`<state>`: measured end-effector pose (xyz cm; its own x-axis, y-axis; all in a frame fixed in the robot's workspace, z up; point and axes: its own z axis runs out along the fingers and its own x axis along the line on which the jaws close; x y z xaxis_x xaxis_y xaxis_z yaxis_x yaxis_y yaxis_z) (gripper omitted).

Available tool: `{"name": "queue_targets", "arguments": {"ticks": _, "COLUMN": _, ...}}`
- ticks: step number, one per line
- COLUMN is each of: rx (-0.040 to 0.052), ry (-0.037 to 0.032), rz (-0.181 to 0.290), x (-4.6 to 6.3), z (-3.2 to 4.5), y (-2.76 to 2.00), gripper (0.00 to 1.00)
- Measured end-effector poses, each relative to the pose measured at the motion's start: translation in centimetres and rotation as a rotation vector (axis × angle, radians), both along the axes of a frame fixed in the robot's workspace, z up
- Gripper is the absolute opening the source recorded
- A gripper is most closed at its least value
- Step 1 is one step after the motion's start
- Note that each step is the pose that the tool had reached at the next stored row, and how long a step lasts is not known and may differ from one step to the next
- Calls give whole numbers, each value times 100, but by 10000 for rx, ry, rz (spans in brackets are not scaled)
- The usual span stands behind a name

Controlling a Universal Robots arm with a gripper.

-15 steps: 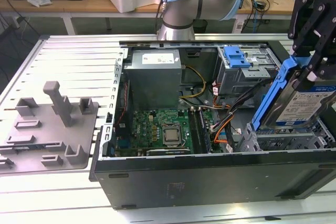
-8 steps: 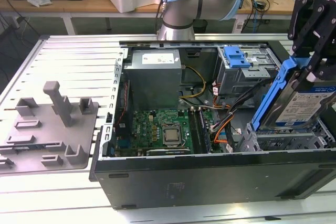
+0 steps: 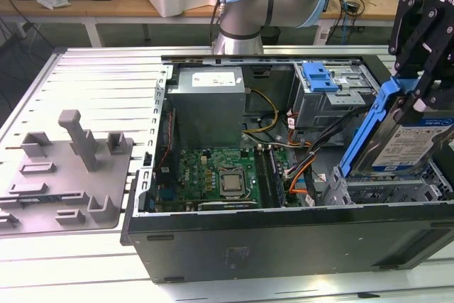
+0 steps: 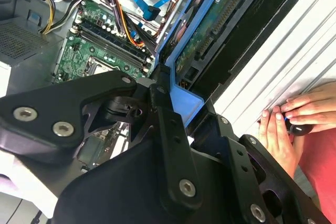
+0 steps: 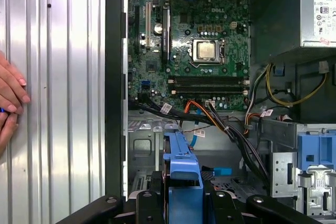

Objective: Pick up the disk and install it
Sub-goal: 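Insert the disk into the insertion slot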

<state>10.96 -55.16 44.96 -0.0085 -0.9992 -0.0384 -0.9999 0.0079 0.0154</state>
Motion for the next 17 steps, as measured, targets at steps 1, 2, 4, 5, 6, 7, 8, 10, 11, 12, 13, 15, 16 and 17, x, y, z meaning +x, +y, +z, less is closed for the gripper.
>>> {"name": "queue_targets", "arguments": {"ticks": 1, "rx": 1, "ry": 0, "rz": -6, "x": 0, "z": -3, "y": 0, "gripper": 37}}
{"name": "queue_targets", "arguments": {"ticks": 2, "rx": 1, "ry": 0, "rz": -9, "x": 0, "z": -5, "y": 0, "gripper": 37}}
{"name": "queue_targets", "arguments": {"ticks": 4, "rx": 0, "ry": 0, "rz": -22, "x": 0, "z": -12, "y": 0, "gripper": 37}}
{"name": "queue_targets", "arguments": {"ticks": 5, "rx": 1, "ry": 0, "rz": -25, "x": 0, "z": -15, "y": 0, "gripper": 37}}
{"name": "queue_targets", "arguments": {"ticks": 6, "rx": 1, "ry": 0, "rz": -28, "x": 0, "z": -20, "y": 0, "gripper": 37}}
{"name": "queue_targets", "arguments": {"ticks": 7, "rx": 0, "ry": 0, "rz": -29, "x": 0, "z": -23, "y": 0, "gripper": 37}}
{"name": "queue_targets", "arguments": {"ticks": 8, "rx": 0, "ry": 0, "rz": -30, "x": 0, "z": -25, "y": 0, "gripper": 37}}
{"name": "queue_targets", "arguments": {"ticks": 10, "rx": 0, "ry": 0, "rz": -31, "x": 0, "z": -33, "y": 0, "gripper": 37}}
{"name": "queue_targets", "arguments": {"ticks": 11, "rx": 0, "ry": -1, "rz": -31, "x": 0, "z": -35, "y": 0, "gripper": 37}}
{"name": "queue_targets", "arguments": {"ticks": 12, "rx": 0, "ry": 0, "rz": -31, "x": 0, "z": -40, "y": 0, "gripper": 37}}
{"name": "queue_targets", "arguments": {"ticks": 13, "rx": 1, "ry": 0, "rz": -31, "x": 0, "z": -45, "y": 0, "gripper": 37}}
{"name": "queue_targets", "arguments": {"ticks": 15, "rx": 0, "ry": 0, "rz": -31, "x": 0, "z": -50, "y": 0, "gripper": 37}}
{"name": "queue_targets", "arguments": {"ticks": 16, "rx": 0, "ry": 0, "rz": -32, "x": 0, "z": -54, "y": 0, "gripper": 37}}
{"name": "queue_targets", "arguments": {"ticks": 17, "rx": 1, "ry": 0, "rz": -31, "x": 0, "z": -56, "y": 0, "gripper": 37}}
